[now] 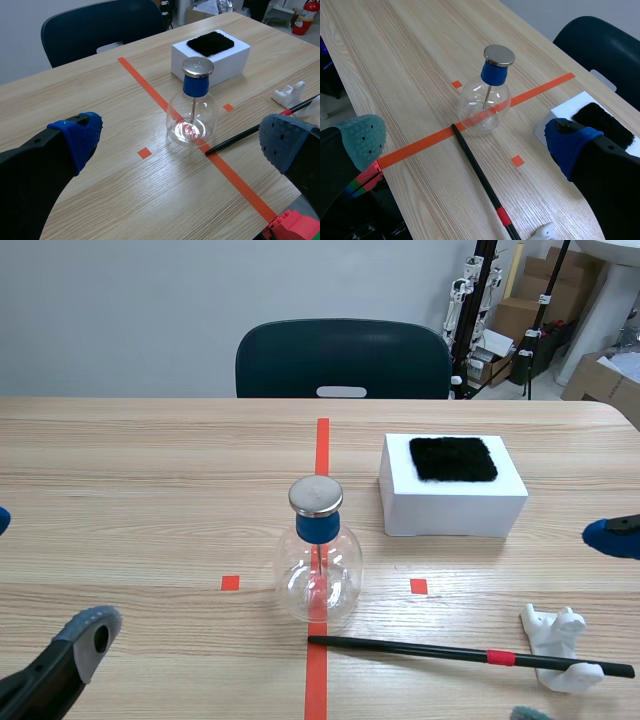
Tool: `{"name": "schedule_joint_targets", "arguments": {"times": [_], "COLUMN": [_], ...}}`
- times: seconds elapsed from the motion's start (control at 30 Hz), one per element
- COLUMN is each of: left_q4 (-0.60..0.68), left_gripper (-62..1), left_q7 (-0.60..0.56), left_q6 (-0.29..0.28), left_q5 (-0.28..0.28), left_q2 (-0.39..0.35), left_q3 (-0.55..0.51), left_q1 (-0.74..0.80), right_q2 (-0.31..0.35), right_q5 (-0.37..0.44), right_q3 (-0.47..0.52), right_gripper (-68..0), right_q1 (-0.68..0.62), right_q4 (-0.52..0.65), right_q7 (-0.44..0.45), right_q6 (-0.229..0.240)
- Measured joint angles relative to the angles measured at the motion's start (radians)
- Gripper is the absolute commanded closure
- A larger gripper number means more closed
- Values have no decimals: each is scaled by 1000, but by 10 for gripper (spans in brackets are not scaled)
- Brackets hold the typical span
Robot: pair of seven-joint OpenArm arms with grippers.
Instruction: Do the electroscope experiment. return to the home posture
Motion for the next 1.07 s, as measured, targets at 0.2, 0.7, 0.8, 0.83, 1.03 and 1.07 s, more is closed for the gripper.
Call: {"name": "schedule_joint_targets", "arguments": {"times": [0.2, 0.7, 0.8, 0.83, 1.03, 1.07], "left_q4": [0, 0, 0, 0, 0, 0], "left_gripper": [-623, -623, -623, -623, -623, -623], "left_q7": [0, 0, 0, 0, 10, 19], "left_q6": [0, 0, 0, 0, 0, 0], "left_q5": [0, 0, 0, 0, 0, 0], "left_q2": [0, 0, 0, 0, 0, 0], "left_q3": [0, 0, 0, 0, 0, 0], "left_q1": [0, 0, 0, 0, 0, 0], "right_q2": [0, 0, 0, 0, 0, 0], "right_q5": [0, 0, 0, 0, 0, 0], "right_q3": [0, 0, 0, 0, 0, 0], "right_gripper": [-679, -679, -679, -679, -679, -679], "right_q1": [0, 0, 0, 0, 0, 0], "right_q4": [0, 0, 0, 0, 0, 0], "right_q7": [0, 0, 0, 0, 0, 0], "right_q6": [0, 0, 0, 0, 0, 0]}}
